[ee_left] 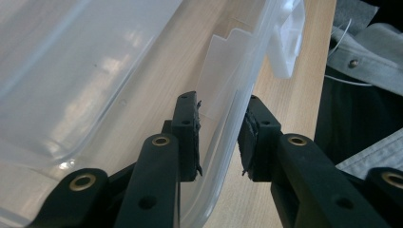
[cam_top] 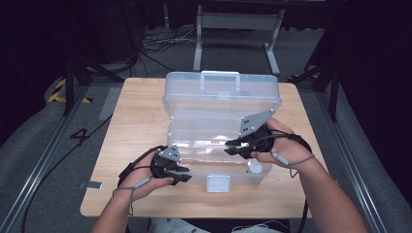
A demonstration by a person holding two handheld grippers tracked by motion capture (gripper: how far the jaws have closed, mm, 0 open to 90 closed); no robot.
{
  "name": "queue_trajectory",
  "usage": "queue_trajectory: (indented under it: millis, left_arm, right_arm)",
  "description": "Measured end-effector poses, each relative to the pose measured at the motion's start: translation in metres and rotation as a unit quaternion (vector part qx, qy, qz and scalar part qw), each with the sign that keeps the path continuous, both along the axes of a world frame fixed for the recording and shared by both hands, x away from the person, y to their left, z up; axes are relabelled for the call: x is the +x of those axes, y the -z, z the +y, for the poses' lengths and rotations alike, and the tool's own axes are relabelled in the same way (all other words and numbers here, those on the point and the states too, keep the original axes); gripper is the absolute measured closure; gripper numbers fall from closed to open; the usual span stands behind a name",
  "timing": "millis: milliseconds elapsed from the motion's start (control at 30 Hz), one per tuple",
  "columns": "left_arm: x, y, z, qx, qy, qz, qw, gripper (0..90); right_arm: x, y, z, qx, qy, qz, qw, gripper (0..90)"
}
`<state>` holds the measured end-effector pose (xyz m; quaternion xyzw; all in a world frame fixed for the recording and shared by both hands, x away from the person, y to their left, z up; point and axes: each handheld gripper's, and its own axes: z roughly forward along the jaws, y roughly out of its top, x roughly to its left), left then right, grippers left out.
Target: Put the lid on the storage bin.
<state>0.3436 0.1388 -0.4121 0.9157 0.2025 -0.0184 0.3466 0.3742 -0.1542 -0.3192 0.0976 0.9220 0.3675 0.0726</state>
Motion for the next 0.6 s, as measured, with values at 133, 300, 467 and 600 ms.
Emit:
queue_trajectory:
  millis: [133,300,467,600]
  left_arm:
    - [0.000,0.000,0.000,0.001,0.000,-0.002,1.0000,70.9]
    - [-0.001,0.000,-0.001,0.002,-0.001,-0.002,1.0000,69.4]
    - [-0.002,0.000,-0.001,0.003,-0.001,-0.005,1.0000,68.8]
    - [-0.002,0.000,-0.001,0.003,-0.002,-0.006,1.0000,68.8]
  right_arm:
    - [-0.001,0.001,-0.001,0.003,0.000,0.001,1.0000,73.9]
    - [-0.001,0.001,-0.006,0.017,0.005,0.006,0.9998,72.9]
    - [0.000,-0.004,-0.017,0.063,0.019,0.008,0.9978,73.7]
    - [-0.001,-0.008,-0.031,0.098,0.041,0.004,0.9944,80.4]
